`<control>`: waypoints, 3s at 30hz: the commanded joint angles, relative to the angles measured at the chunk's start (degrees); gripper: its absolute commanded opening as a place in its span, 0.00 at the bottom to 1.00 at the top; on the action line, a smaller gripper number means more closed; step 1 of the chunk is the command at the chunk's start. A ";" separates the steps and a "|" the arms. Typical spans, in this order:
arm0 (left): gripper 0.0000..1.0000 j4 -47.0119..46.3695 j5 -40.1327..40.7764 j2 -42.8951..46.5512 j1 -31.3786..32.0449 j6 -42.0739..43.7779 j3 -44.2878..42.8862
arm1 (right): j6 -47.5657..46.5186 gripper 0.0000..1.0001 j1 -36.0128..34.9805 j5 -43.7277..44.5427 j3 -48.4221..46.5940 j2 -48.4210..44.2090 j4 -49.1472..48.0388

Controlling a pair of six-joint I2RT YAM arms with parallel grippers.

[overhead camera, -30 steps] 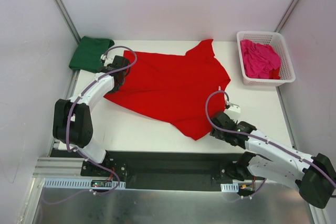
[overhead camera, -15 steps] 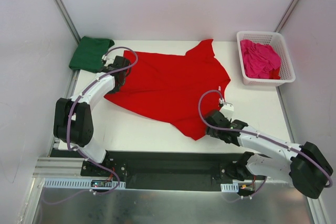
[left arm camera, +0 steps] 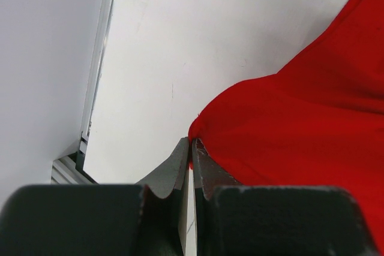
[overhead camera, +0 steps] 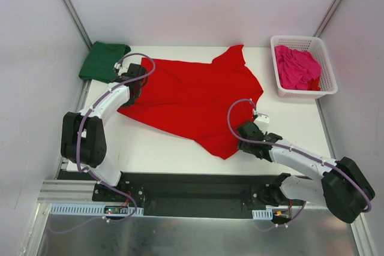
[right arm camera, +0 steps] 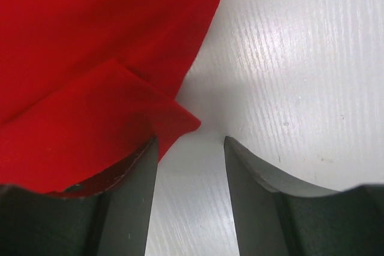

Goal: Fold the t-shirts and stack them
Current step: Grap the side of the flattened tshirt closest away from the robot with both arms

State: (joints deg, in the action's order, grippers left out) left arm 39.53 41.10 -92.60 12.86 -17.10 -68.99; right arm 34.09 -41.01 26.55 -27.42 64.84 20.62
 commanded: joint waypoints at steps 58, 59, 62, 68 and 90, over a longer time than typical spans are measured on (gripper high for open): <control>0.00 0.90 -1.11 -0.04 -1.79 0.40 -1.94 | -5.87 0.47 2.34 -3.78 0.61 -2.62 -6.64; 0.00 0.90 -1.02 0.05 -1.79 0.40 -1.94 | -6.13 0.47 2.34 -3.78 0.53 -1.74 -7.00; 0.00 0.90 -1.02 0.14 -1.79 0.49 -1.85 | -6.58 0.47 2.34 -3.52 0.17 -0.33 -7.70; 0.00 0.99 -0.76 0.40 -1.79 0.58 -1.85 | -6.75 0.47 2.34 -4.66 0.35 1.08 -9.28; 0.00 0.90 -0.67 0.31 -1.79 0.76 -1.85 | -6.66 0.09 2.34 -6.51 1.49 3.98 -12.89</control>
State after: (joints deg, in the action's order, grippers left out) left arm 39.53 40.47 -92.62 11.53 -16.95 -68.99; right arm 27.22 -38.54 20.53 -26.57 68.23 7.86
